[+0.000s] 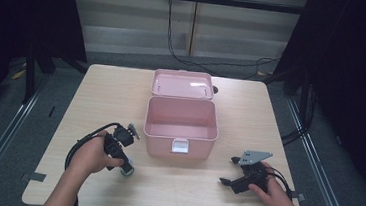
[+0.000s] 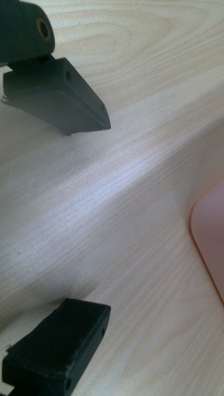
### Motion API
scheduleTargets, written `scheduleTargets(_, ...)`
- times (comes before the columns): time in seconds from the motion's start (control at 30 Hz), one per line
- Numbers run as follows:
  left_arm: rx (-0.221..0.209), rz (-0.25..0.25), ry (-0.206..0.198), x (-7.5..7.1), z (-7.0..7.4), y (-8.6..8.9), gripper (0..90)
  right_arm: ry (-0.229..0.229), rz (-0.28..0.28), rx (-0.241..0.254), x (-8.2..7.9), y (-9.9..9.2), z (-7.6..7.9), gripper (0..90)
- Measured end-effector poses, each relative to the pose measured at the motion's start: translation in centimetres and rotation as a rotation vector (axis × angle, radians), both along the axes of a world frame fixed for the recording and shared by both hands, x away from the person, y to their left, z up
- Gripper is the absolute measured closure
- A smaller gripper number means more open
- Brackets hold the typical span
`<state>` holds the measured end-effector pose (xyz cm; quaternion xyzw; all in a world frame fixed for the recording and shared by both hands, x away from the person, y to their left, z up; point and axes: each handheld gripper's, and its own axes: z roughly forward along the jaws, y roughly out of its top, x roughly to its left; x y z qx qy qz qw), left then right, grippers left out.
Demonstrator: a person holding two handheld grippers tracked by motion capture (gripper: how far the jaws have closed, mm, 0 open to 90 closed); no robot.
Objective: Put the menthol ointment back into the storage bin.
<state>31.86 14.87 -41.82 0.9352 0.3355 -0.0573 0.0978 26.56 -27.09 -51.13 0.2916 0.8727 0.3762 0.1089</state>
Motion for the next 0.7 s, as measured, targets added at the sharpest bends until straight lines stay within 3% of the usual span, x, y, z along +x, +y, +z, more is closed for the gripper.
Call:
scheduleTargets(0.17,0.007,0.007,0.017,0.3,1.5,0.0,50.0,-0.001,0.001,0.0,0.0,0.0,0.0,9.5)
scheduleTargets(0.4,-0.019,0.027,0.03,0.7,3.6,0.0,50.0,-0.001,0.001,0.0,0.0,0.0,0.0,9.5)
scheduleTargets(0.7,-0.026,0.045,0.019,1.1,6.2,-0.1,50.1,-0.004,0.0,0.001,0.0,0.0,0.0,9.5)
